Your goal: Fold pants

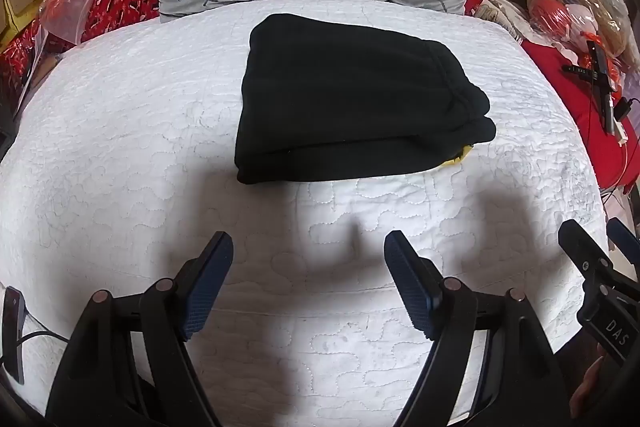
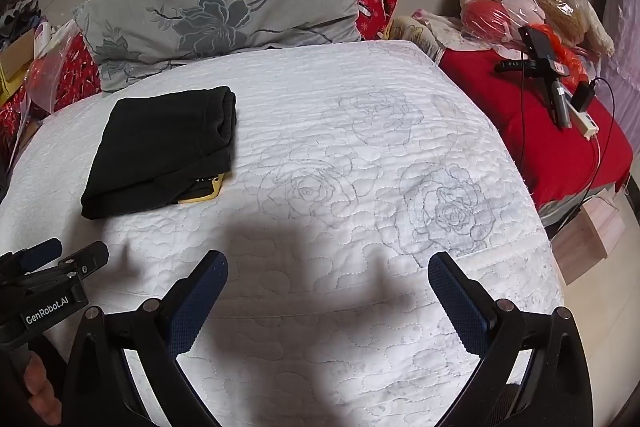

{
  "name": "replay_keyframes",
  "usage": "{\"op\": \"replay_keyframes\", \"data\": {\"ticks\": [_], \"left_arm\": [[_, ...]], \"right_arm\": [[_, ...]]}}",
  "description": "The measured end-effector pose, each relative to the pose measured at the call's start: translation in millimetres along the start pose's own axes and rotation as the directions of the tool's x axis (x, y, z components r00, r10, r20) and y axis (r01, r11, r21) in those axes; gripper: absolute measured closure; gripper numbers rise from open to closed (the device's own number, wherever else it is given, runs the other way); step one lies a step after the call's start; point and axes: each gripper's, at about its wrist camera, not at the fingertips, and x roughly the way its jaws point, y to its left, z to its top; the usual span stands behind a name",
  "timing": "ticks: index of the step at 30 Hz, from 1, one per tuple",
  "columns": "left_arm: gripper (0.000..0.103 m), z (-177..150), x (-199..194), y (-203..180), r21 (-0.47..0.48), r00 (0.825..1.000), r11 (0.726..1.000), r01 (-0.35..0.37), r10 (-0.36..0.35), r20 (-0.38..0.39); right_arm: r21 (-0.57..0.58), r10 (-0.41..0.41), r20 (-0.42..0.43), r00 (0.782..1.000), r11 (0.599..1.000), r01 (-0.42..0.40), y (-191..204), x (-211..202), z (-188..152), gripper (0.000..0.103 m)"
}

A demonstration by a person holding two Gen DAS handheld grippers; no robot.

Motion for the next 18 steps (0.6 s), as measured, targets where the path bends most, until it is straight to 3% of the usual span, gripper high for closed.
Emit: {"op": "replay_keyframes", "data": {"ticks": [18], "left_arm": [[0.025, -1, 10, 5, -0.016, 1.0, 1.0, -0.006, 0.005, -0.027]], "right_arm": [[0.002, 0.004, -0.005, 1.0, 1.0, -0.004, -1, 2, -1, 0.002]]}}
